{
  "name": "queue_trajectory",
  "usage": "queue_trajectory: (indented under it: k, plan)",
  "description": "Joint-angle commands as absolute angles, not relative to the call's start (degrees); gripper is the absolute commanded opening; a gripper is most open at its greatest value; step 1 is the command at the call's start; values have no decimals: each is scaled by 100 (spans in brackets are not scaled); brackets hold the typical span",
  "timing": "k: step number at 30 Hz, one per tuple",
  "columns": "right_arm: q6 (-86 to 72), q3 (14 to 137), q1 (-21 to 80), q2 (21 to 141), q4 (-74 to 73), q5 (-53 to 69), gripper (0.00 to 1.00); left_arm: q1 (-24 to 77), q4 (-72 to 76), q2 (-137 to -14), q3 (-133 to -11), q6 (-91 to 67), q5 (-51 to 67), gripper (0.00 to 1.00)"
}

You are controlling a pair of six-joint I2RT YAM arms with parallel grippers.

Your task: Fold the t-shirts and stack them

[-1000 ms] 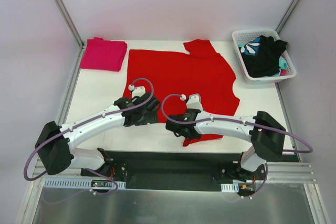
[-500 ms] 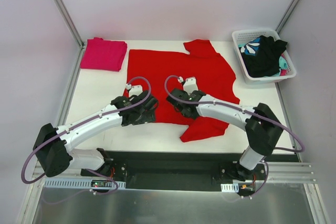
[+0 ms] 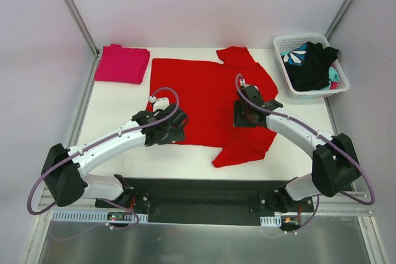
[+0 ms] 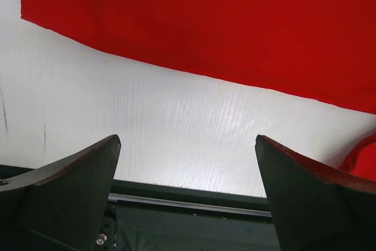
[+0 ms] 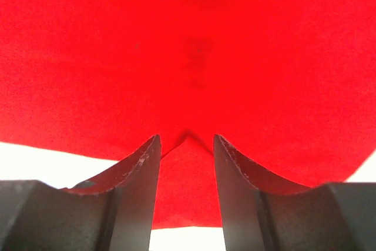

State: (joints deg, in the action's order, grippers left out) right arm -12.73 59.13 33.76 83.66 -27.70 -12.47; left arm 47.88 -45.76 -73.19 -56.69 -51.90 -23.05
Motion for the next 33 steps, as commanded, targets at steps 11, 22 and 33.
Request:
queue_trajectory:
  k: [11,22,33]
  plan:
    - [-598,4957,2321,7805,-2523,1529,40,4746,-4702,-7277,-5810,-5229,-2250,99]
    - [-194,5221,2101,8542,-2637,1942,37,4737,-4711,-7269,-5809,-5247,-2206,99]
    - [-132,5229,2030,8956,-2514,2188,36,4746,-4711,-7268,-5836,-5229,-2189,99]
